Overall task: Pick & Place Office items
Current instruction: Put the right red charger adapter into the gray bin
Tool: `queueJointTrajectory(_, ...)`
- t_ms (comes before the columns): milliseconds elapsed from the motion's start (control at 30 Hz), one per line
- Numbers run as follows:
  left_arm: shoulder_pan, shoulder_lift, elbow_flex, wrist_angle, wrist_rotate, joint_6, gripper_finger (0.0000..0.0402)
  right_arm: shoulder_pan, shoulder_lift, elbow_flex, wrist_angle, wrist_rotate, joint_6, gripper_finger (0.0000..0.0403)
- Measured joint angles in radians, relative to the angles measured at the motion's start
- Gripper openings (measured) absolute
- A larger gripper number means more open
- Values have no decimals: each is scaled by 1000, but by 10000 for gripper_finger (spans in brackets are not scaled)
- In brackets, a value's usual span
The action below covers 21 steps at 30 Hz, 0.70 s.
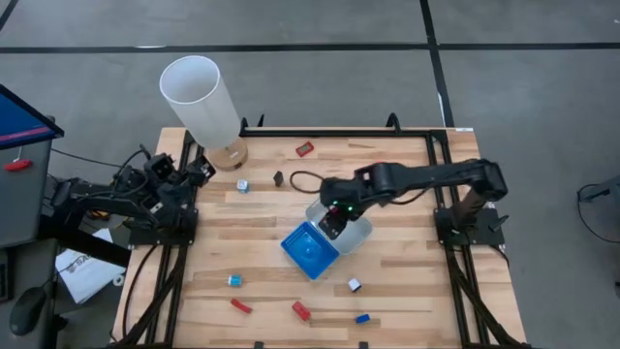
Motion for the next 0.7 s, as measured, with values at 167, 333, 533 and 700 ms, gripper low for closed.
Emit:
queueJointTrajectory(167,0,0,0,-2,12,-1,186,-6,99,-11,-75,0,-11,209)
queueJointTrajectory(333,0,1,0,-13,13,-1,186,-18,159,-13,-69,0,-45,209)
queueJointTrajectory(533,-1,1,0,-14,19,-3,186,-39,209,-12,-42,3,-83,209)
queueJointTrajectory(700,-3,1,0,-15,19,-3,186,-61,253,-13,-29,4,-109,210)
